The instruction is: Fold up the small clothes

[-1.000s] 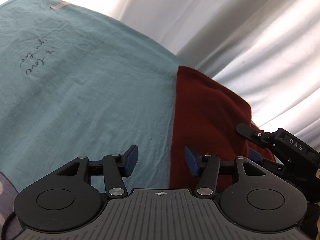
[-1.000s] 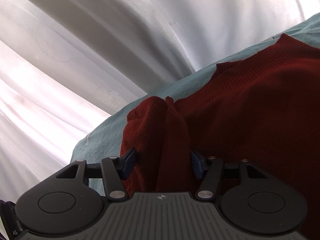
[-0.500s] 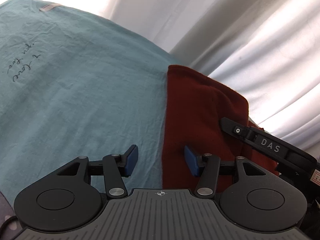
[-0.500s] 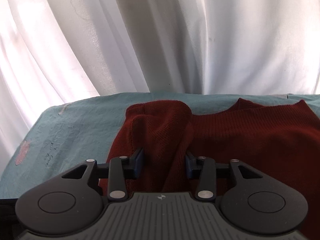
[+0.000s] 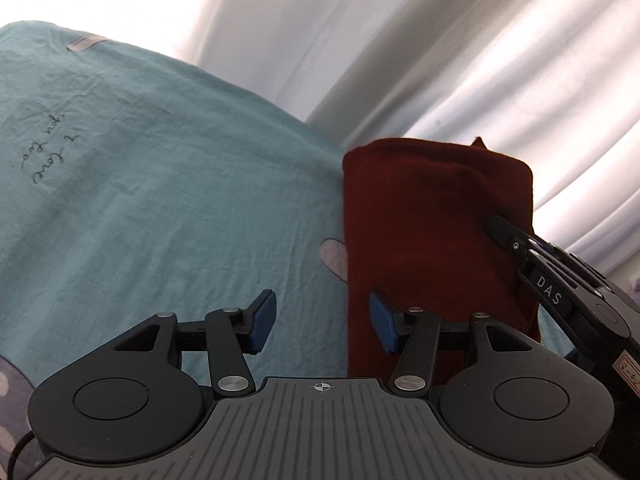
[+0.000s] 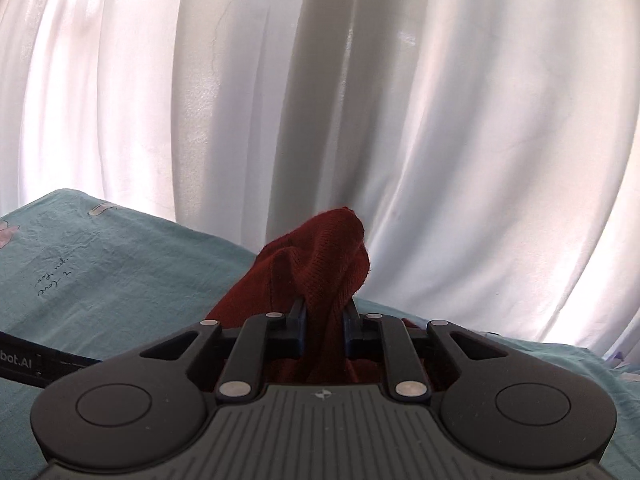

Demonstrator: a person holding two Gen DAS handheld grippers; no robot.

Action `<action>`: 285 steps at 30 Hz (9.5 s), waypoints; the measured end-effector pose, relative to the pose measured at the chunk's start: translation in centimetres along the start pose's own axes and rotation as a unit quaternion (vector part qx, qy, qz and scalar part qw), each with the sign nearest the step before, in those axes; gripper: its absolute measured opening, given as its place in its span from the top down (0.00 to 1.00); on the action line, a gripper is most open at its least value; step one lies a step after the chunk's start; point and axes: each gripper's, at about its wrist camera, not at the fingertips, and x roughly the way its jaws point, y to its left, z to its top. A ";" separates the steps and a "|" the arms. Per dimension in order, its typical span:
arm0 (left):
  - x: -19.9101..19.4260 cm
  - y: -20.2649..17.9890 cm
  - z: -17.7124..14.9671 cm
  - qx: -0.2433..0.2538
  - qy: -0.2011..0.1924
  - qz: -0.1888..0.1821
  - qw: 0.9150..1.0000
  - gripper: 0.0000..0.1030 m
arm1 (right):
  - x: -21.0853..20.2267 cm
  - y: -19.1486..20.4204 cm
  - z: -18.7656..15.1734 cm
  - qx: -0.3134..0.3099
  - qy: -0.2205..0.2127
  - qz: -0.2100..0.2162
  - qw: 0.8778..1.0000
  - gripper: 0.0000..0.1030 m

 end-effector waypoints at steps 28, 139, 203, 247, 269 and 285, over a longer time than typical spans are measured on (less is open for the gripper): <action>0.7 -5.9 -7.3 0.092 0.071 -0.001 0.993 0.33 | -4.0 -10.2 -10.2 0.196 0.121 0.024 0.973 0.43; 12.1 -7.5 0.4 -0.015 0.125 -0.139 0.982 0.08 | 0.4 -24.1 -14.1 0.486 0.159 0.191 0.838 0.40; 5.3 -3.7 -0.4 0.066 -0.030 0.114 0.991 0.01 | 0.0 0.0 -5.1 0.105 0.072 0.041 0.991 0.64; -4.0 -0.8 -10.1 0.023 -0.003 0.136 0.990 0.11 | -8.7 -6.0 -14.2 0.534 0.171 0.147 0.815 0.75; -5.9 0.9 -8.1 -0.049 0.062 0.138 0.987 0.11 | -12.5 -7.6 -11.5 0.394 0.134 0.039 0.909 0.55; -6.6 1.8 -7.5 -0.053 0.032 0.179 0.982 0.12 | -8.0 -7.3 -10.9 0.409 0.121 0.220 0.877 0.82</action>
